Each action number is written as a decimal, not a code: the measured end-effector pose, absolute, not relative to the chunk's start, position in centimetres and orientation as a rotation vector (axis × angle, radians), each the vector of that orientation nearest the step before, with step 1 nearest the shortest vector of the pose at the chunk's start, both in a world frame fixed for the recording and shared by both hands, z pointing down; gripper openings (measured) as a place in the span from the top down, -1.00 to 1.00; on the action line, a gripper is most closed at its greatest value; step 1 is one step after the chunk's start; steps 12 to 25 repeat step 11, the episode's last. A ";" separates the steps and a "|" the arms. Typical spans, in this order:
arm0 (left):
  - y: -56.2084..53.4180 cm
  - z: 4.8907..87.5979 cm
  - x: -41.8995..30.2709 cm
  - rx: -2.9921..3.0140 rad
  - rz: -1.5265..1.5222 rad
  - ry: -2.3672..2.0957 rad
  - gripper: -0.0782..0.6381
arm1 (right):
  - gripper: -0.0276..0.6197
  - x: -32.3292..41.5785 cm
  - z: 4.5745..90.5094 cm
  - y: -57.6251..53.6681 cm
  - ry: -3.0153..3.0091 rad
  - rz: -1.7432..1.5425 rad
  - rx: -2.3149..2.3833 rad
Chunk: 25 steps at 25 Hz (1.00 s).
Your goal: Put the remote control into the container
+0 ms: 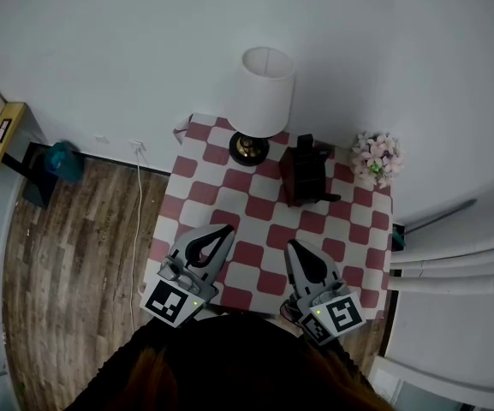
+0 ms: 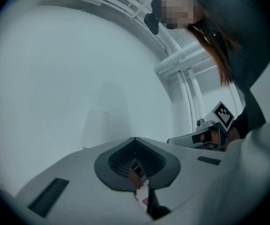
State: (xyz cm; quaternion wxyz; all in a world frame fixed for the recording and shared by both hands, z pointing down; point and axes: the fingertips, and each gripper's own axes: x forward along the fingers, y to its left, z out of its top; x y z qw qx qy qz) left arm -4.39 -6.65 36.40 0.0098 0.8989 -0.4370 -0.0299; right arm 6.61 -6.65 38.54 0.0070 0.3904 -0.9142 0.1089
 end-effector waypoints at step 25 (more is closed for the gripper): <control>-6.3 36.8 -4.2 2.807 -0.086 -1.349 0.76 | 0.87 6.9 38.5 -6.2 -2.862 0.351 1.257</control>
